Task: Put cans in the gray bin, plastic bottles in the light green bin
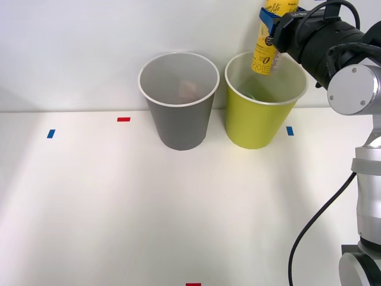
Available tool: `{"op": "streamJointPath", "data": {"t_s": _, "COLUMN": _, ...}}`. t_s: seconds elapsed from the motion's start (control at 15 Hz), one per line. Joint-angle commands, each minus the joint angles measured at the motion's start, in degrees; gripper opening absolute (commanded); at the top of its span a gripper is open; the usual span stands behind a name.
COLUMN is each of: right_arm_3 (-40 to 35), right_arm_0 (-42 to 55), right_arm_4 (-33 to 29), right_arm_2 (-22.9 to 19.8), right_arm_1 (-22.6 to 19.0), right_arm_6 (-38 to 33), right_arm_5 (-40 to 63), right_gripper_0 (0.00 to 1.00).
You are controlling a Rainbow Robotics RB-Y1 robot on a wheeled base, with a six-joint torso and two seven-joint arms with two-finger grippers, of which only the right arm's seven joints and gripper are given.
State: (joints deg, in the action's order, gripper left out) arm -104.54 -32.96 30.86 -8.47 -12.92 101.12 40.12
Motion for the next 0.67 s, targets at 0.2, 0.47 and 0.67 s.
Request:
{"op": "streamJointPath", "data": {"t_s": 0.2, "right_arm_3": -0.05, "right_arm_0": 0.08, "right_arm_4": 0.16, "right_arm_2": 0.92, "right_arm_1": -0.26, "right_arm_6": 1.45, "right_arm_5": -0.39, "right_gripper_0": 1.00}}
{"op": "streamJointPath", "data": {"t_s": 0.47, "right_arm_3": -5.94, "right_arm_0": 5.36, "right_arm_4": 4.12, "right_arm_2": 1.00, "right_arm_1": -2.28, "right_arm_6": 3.64, "right_arm_5": -0.92, "right_gripper_0": 1.00}}
{"op": "streamJointPath", "data": {"t_s": 0.67, "right_arm_3": -13.85, "right_arm_0": 12.48, "right_arm_4": 9.92, "right_arm_2": 1.00, "right_arm_1": -3.78, "right_arm_6": 4.87, "right_arm_5": -2.15, "right_gripper_0": 1.00}}
